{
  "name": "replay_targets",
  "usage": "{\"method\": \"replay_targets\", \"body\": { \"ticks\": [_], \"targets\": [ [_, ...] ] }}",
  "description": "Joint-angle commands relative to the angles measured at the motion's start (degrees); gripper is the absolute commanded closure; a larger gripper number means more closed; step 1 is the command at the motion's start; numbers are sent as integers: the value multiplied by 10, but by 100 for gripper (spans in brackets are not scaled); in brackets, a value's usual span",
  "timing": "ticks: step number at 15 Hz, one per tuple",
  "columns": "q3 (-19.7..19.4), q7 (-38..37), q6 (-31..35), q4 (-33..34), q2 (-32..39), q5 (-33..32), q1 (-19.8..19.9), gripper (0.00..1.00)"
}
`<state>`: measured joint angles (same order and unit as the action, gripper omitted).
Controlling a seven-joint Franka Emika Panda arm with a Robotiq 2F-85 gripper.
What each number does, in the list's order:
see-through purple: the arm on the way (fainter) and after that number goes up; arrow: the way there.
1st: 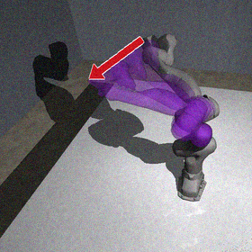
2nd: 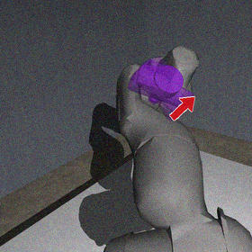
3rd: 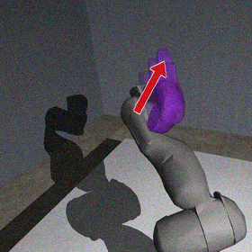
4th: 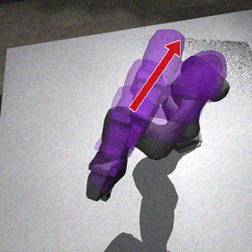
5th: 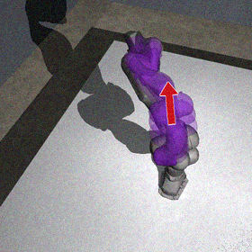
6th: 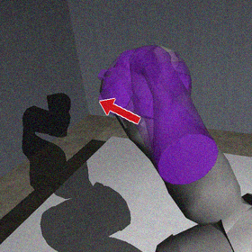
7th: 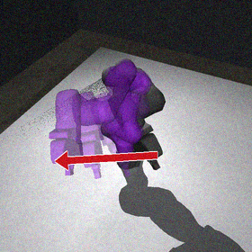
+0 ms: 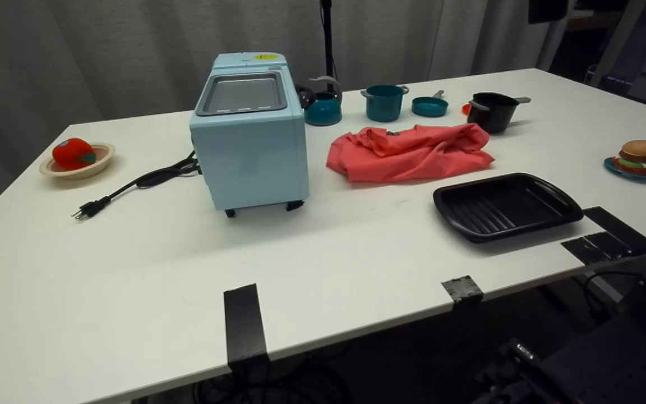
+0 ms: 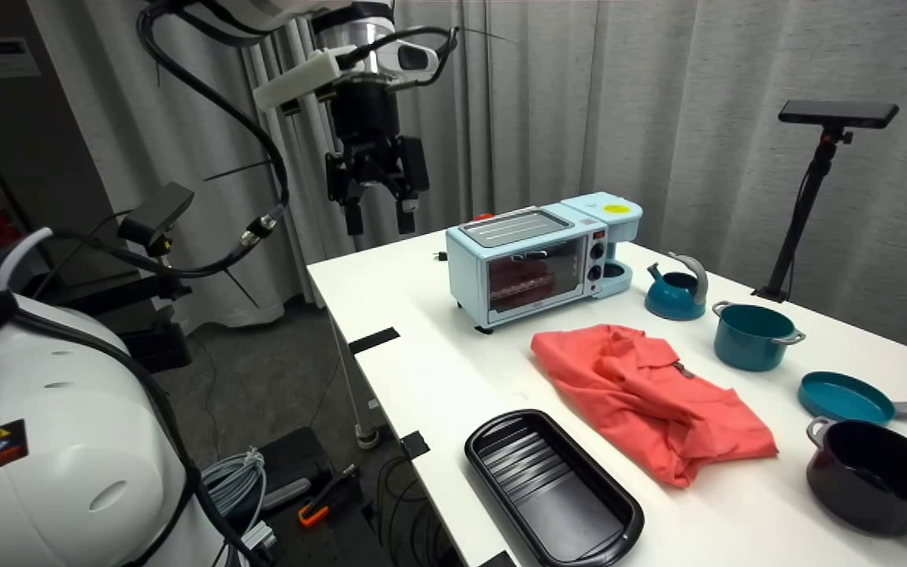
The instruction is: Unfold the orange shirt
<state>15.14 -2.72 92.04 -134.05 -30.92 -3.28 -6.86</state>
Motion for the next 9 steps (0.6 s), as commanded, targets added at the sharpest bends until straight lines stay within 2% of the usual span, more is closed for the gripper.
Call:
{"method": "replay_targets", "body": {
  "ticks": [1, 5, 9],
  "targets": [
    [-15, -6, 3, 6, 10, -8, -13, 0],
    [-44, 9, 27, 31, 56, -20, 5, 0],
    [-97, 27, 56, 87, 124, -24, 29, 0]
  ]
}}
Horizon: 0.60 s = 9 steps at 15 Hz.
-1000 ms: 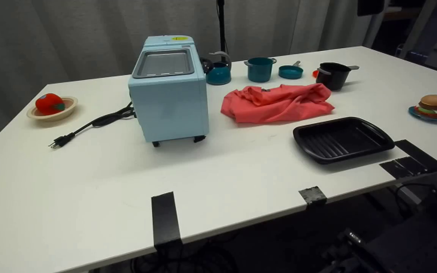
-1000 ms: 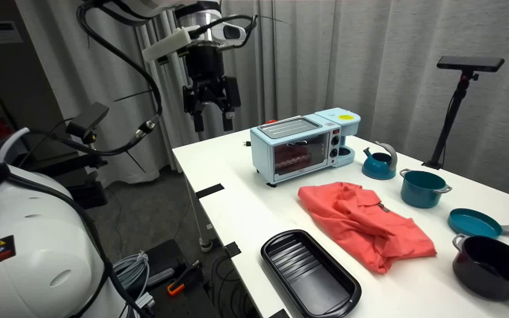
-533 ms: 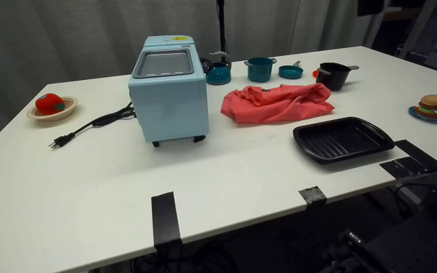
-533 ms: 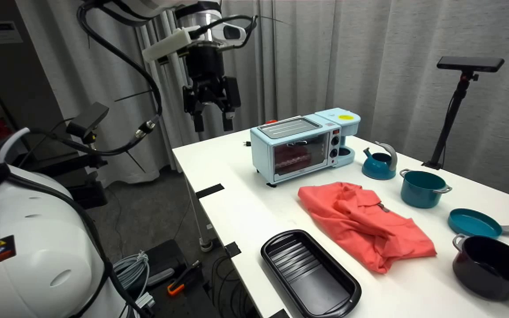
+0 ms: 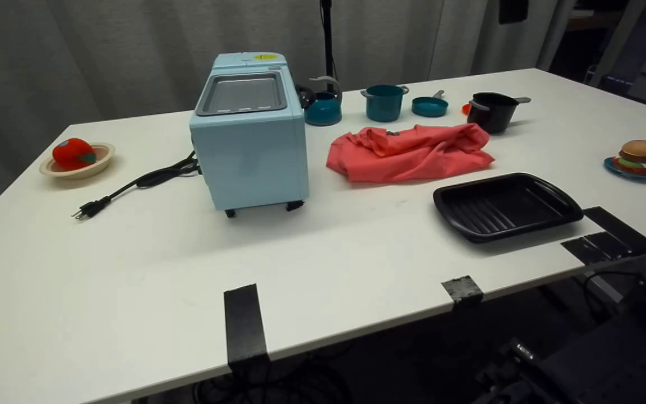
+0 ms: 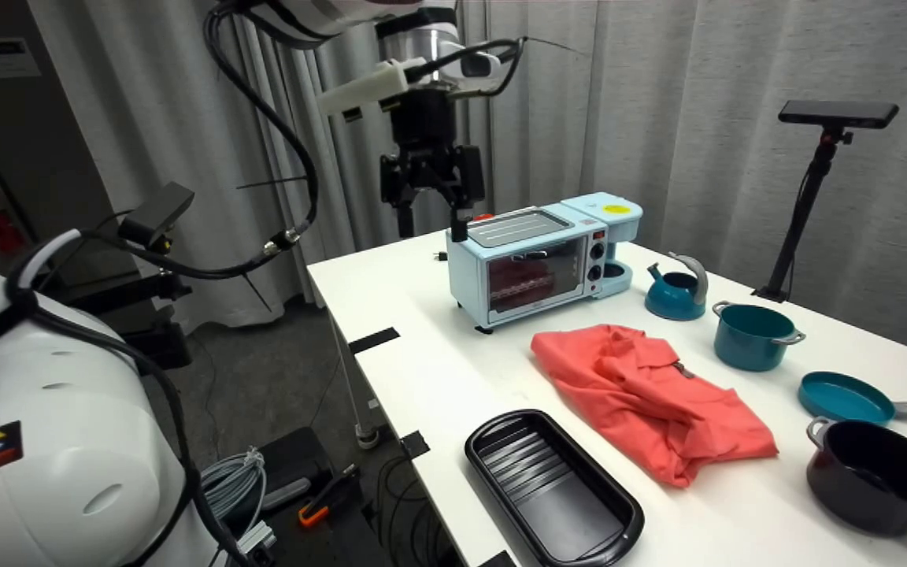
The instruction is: Unfold the orange shirt
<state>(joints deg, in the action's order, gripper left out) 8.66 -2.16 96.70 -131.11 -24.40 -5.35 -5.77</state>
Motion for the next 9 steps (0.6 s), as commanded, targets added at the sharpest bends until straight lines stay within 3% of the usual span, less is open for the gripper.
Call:
{"method": "replay_targets", "body": {
  "ticks": [1, 4, 9],
  "targets": [
    [-43, 26, 16, 76, 77, 0, 22, 0],
    [-71, 40, 34, 146, 146, 17, 35, 0],
    [-82, 22, 92, 250, 262, 54, 41, 0]
  ]
}}
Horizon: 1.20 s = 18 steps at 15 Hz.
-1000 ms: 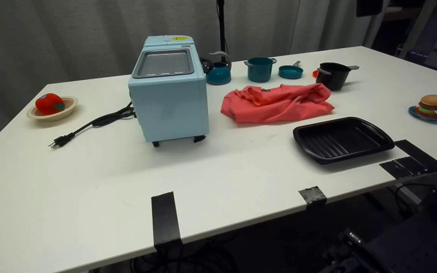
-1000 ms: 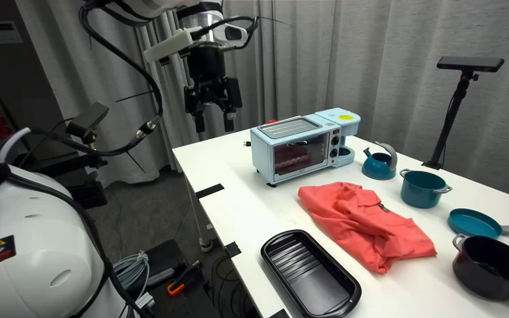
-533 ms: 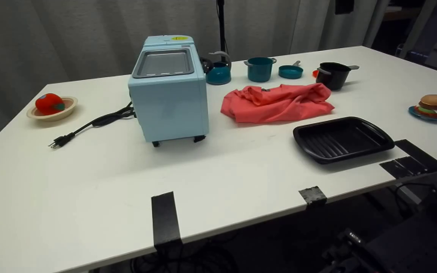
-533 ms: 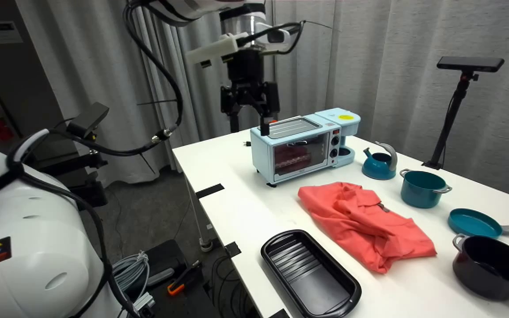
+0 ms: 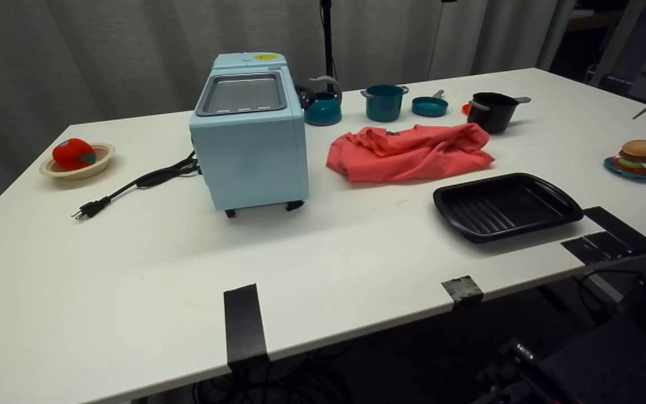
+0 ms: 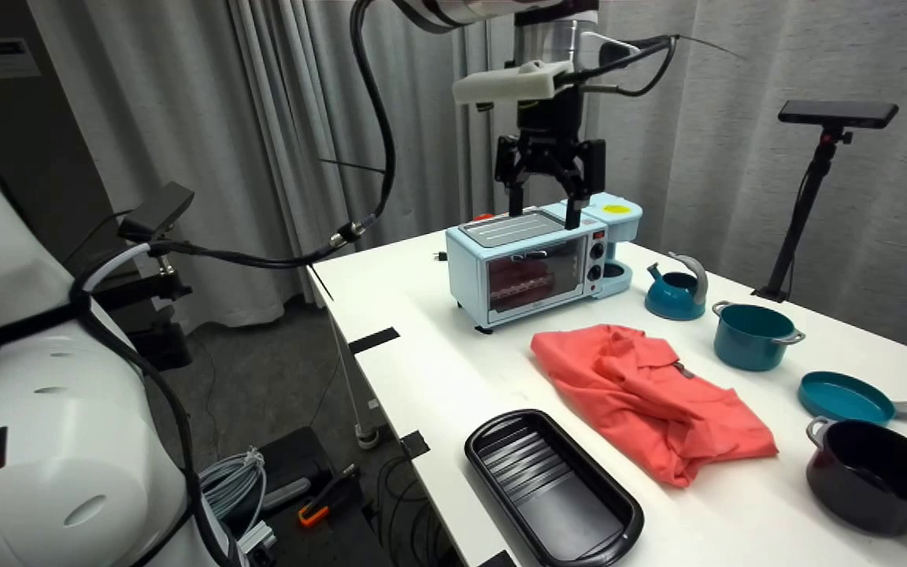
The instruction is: Unfold the orange shirt
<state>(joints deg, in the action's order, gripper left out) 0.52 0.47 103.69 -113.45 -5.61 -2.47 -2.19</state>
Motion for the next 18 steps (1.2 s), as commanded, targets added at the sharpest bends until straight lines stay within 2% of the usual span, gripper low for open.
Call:
{"method": "replay_targets", "body": {
  "ticks": [1, 5, 8, 9, 10, 18],
  "targets": [
    [0, -8, 38, 91, 96, 32, 5, 0],
    [7, -22, 85, 155, 174, 45, 1, 0],
    [4, -15, 81, 215, 223, 53, 9, 0],
    [5, -30, 82, 220, 228, 57, 7, 0],
    [5, -19, 91, 175, 200, 36, 3, 0],
    [6, -27, 91, 219, 247, 50, 4, 0]
  ]
}}
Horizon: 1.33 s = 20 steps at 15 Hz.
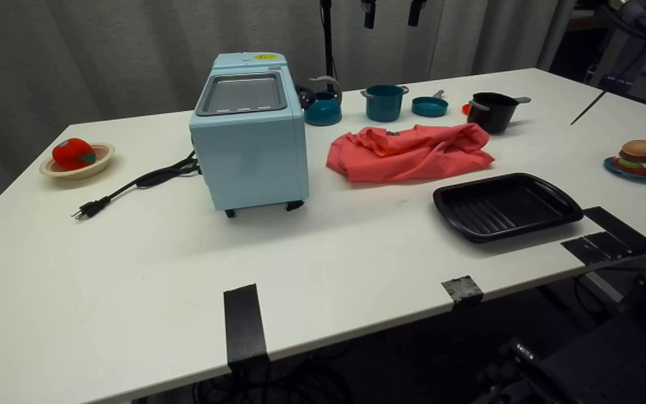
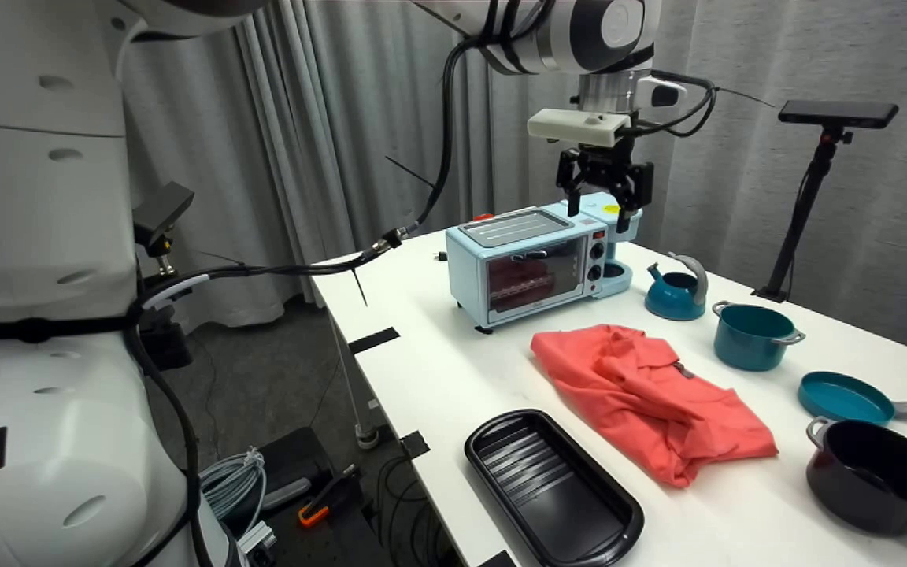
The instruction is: Unfold the orange shirt
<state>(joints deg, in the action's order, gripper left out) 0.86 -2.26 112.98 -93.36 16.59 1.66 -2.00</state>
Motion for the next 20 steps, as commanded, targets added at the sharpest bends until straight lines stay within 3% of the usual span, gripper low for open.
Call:
{"method": "replay_targets", "body": {
  "ticks": [1, 20],
  "targets": [
    [4, -1, 0, 23, 37, 9, 1, 0],
    [-3, -63, -4, 207, 303, -1, -17, 0]
  ]
}}
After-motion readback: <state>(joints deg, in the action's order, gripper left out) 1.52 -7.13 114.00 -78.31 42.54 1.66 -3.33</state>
